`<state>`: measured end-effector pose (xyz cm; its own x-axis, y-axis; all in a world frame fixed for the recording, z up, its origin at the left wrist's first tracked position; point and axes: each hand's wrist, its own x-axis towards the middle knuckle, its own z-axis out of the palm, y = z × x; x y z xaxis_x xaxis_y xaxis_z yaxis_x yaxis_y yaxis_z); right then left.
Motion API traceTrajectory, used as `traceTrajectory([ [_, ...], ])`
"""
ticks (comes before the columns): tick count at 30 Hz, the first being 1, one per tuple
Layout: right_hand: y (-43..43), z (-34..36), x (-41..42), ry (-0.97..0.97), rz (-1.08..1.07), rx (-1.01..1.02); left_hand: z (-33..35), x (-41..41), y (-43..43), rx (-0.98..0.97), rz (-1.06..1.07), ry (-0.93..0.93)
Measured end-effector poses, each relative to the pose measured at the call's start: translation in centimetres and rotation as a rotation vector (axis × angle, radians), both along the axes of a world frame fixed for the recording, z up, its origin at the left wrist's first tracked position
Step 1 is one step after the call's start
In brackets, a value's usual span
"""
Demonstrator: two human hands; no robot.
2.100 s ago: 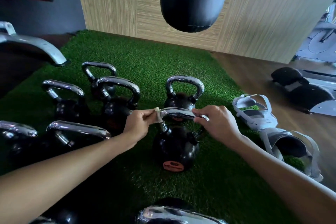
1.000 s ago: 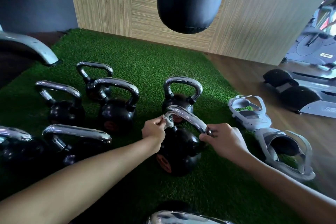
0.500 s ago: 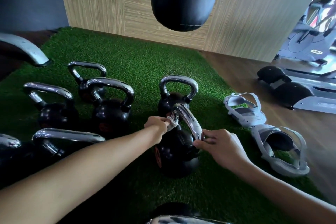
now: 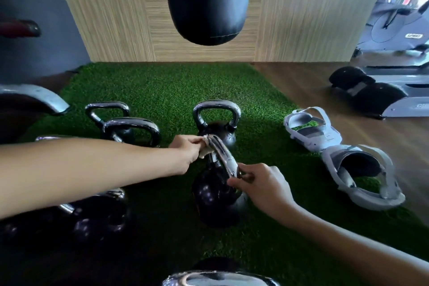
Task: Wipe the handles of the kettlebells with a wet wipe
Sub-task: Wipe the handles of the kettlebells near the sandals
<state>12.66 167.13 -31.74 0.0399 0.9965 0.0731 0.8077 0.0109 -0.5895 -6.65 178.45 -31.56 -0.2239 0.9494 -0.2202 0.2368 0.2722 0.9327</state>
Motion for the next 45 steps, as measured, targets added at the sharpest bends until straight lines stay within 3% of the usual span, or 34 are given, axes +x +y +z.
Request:
traceTrajectory([
  [5, 0.0, -0.5, 0.2, -0.006, 0.019, 0.052, -0.3, 1.4, -0.5, 0.041, 0.126, -0.188],
  [10, 0.0, -0.9, 0.4, 0.030, 0.015, 0.075, -1.7, 2.9, -2.2, 0.125, 0.196, -0.045],
  [16, -0.1, -1.0, 0.6, 0.036, 0.030, 0.078, -1.7, 3.1, -2.8, 0.123, 0.102, -0.043],
  [20, -0.1, -1.1, 0.7, 0.051, 0.028, 0.091, -2.0, 2.8, -3.1, 0.151, 0.170, -0.058],
  [24, 0.1, -1.4, 0.8, 0.063, 0.045, 0.106, -3.5, 3.8, -6.3, 0.215, 0.136, 0.022],
  [32, 1.9, -0.8, 3.0, 0.092, 0.313, -0.057, -4.0, 3.1, -7.6, 0.287, -0.018, -0.100],
  [37, 2.2, -1.7, 3.8, 0.216, 0.299, -0.098, -4.0, 2.6, -8.8, 0.276, -0.118, -0.178],
  [45, 2.2, -1.9, 3.8, 0.253, 0.328, -0.082, -4.2, 1.9, -10.7, 0.332, -0.286, -0.019],
])
